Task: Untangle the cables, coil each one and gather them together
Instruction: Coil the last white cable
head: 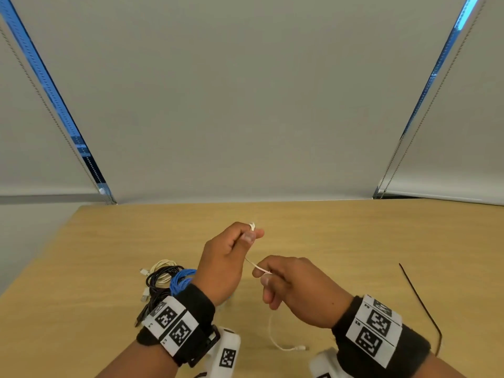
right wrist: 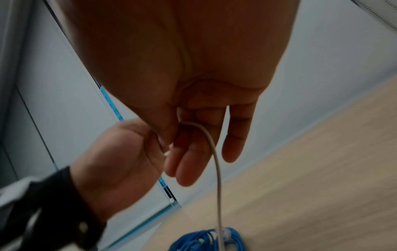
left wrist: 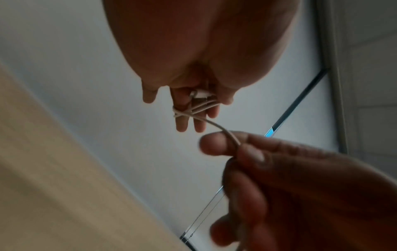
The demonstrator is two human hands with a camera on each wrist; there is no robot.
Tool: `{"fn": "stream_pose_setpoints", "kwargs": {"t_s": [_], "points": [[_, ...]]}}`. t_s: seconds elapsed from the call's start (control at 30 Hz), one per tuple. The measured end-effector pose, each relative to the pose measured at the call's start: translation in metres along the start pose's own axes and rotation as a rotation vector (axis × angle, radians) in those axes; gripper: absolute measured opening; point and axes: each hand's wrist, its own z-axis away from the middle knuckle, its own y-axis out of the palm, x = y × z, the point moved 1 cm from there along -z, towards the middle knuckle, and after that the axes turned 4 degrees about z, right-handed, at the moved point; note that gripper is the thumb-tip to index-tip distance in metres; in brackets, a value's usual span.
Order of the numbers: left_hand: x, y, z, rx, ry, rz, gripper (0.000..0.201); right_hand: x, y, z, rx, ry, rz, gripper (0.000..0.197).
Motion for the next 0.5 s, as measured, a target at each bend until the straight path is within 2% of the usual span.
{"fn": "stream_pose_setpoints", "kwargs": {"t_s": [0.07,0.17,0.3,0.4,0.5], "points": [[0.003,0.002,0.005,0.021,0.020,-0.122,0.023,0.005,-0.012,0.000,-0.058,-0.002,0.037,0.020],[0.006,0.007,0.010,0.101,-0.014,-0.100,0.026,0.007,-0.029,-0.002,-0.173,0.015,0.068,0.014],[0.006,0.014,0.020,0.218,-0.109,0.127,0.029,0.005,-0.041,-0.004,-0.252,-0.045,0.088,0.006],[0.005,0.011,0.027,0.269,-0.147,0.326,0.030,0.002,-0.039,-0.003,-0.235,-0.072,-0.096,0.004],[0.006,0.006,0.030,0.297,-0.164,0.455,0.034,-0.002,-0.035,0.000,-0.184,-0.070,-0.267,0.012]]}}
